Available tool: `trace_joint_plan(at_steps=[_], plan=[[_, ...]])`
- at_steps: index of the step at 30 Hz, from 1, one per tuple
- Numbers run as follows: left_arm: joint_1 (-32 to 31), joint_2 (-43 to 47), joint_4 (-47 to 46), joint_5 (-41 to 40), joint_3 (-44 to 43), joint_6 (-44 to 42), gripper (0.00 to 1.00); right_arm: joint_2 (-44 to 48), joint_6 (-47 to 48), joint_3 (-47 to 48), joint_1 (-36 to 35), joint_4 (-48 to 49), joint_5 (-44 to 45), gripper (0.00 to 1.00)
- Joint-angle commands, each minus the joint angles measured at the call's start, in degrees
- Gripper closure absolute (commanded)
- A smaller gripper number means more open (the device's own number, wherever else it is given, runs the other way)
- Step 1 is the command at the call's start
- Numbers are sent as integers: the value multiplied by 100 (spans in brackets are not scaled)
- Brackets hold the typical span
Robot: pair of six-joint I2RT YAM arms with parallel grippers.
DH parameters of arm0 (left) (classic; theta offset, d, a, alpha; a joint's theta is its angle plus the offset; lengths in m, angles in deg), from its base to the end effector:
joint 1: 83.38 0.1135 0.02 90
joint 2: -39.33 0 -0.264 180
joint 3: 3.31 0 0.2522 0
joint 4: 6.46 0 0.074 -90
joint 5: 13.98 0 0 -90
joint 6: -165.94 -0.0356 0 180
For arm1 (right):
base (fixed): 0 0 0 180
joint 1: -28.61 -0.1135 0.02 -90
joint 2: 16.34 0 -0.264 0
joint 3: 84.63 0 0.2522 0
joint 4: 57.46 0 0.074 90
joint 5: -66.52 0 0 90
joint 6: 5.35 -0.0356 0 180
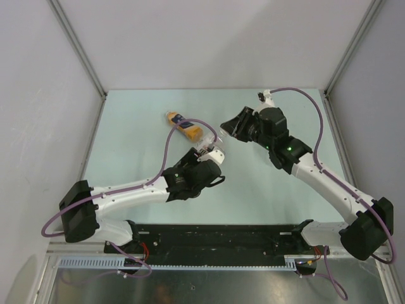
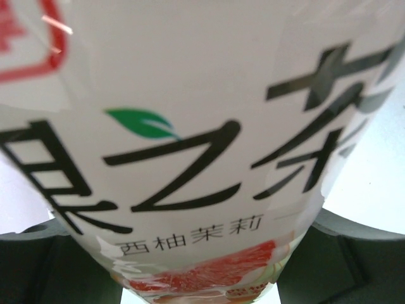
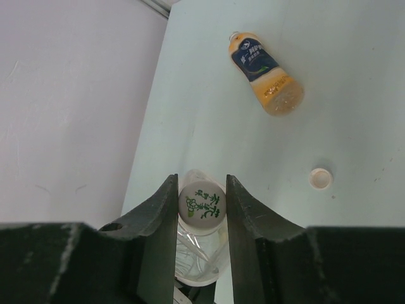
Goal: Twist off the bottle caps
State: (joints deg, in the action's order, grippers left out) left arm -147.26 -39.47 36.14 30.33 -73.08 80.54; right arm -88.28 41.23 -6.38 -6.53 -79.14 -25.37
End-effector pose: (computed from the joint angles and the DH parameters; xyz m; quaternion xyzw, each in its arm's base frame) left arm 0.1458 -0.2394 0.2554 0.3196 0.8196 0.1327 0.4567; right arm 0.2401 0.1705 0.3632 0.0474 0.7939 0.3939 0.4609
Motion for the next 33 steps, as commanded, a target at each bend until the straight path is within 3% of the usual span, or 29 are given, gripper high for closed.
trace_joint_plan(at_steps=[1, 13, 33], plan=[[120, 143, 6, 278, -116, 26, 100, 267, 124, -64, -32, 493, -231, 100], [320, 995, -12, 2063, -136, -394, 100, 560, 583, -406, 303, 1520, -1658, 100], [358, 2653, -17, 6605, 11, -1260, 100, 1004, 1725, -456, 687, 2444, -4953, 100]])
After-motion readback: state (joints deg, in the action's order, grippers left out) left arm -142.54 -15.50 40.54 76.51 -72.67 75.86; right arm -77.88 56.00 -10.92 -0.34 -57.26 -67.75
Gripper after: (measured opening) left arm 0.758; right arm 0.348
